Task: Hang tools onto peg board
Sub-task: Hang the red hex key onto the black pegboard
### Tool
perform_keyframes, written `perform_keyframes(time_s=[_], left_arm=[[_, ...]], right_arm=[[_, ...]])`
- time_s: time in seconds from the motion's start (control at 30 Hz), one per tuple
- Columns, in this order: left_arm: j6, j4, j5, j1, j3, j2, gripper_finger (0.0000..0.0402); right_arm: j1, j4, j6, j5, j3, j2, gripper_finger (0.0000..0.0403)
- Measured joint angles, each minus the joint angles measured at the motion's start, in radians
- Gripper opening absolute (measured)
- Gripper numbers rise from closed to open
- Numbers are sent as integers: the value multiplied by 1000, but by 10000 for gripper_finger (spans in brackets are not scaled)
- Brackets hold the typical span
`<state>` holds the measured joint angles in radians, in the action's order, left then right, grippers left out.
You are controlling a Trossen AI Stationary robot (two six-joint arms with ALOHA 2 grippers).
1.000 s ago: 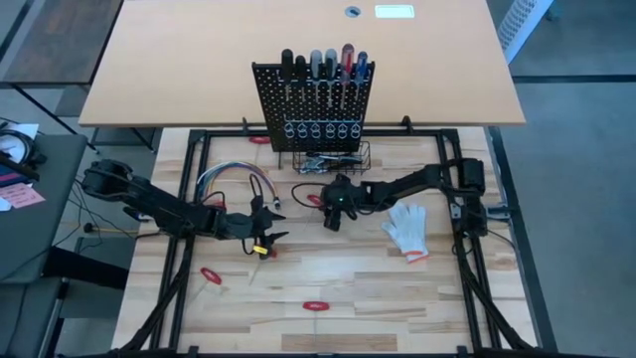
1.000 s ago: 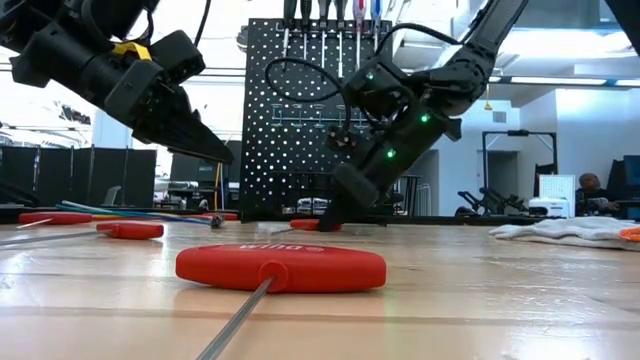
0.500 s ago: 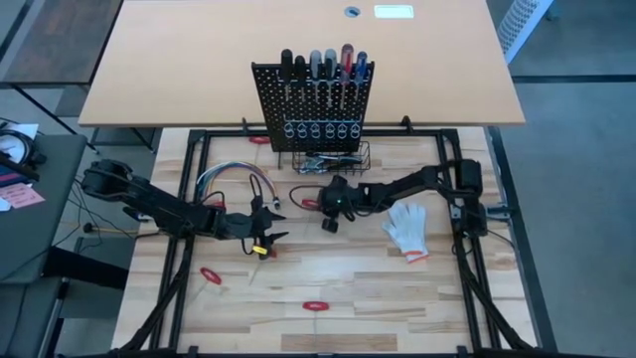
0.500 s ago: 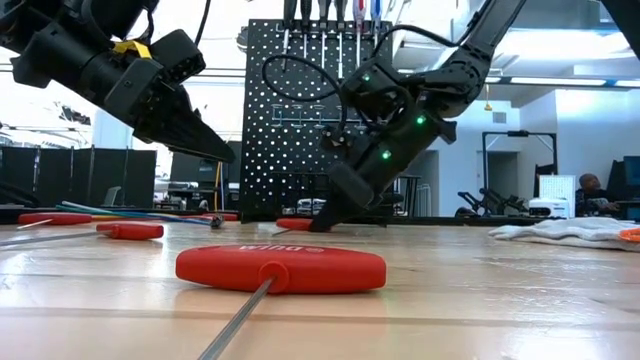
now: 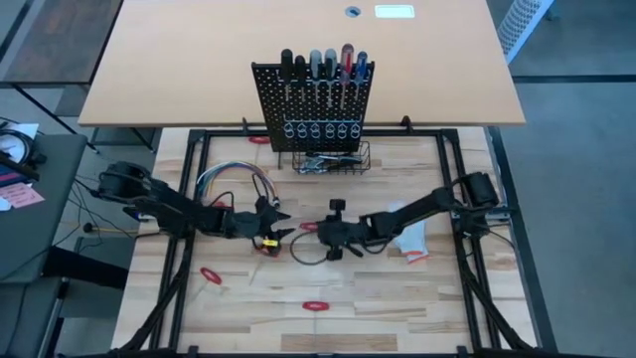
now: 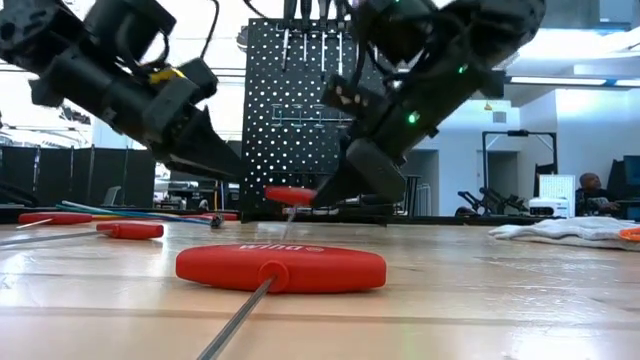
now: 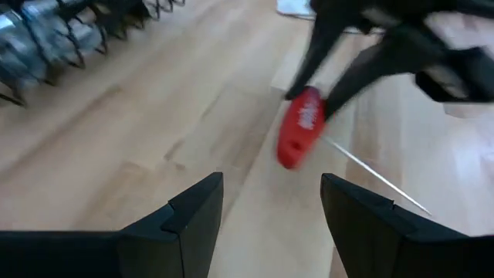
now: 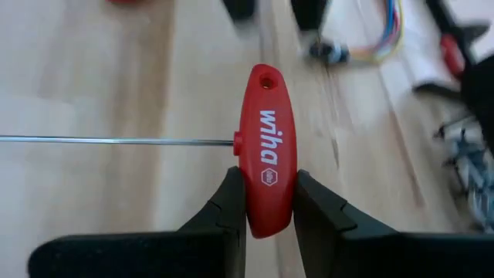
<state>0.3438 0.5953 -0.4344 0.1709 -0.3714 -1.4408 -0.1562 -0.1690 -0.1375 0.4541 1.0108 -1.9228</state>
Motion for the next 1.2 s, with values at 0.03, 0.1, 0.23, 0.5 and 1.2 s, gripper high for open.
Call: perform_keyframes(time_s=[0.03,0.1,0.23,0.5,1.2], left_arm=[[15,33,26,-12,0,-26,211],[49,103,100,-38,0,-73,211],[105,212,207,-92,0,-145,211],[129,395,459,-162,-13,-244,211],[115,395,517,-167,-83,-309,50]], right_arm=[[-12,-4,-9,11,8,0,72],[-31,-8,-25,24,16,0,72],[-39,-9,-51,44,20,0,72],[-39,-26,-56,45,23,1,72],[-40,-21,-59,48,24,4,78]])
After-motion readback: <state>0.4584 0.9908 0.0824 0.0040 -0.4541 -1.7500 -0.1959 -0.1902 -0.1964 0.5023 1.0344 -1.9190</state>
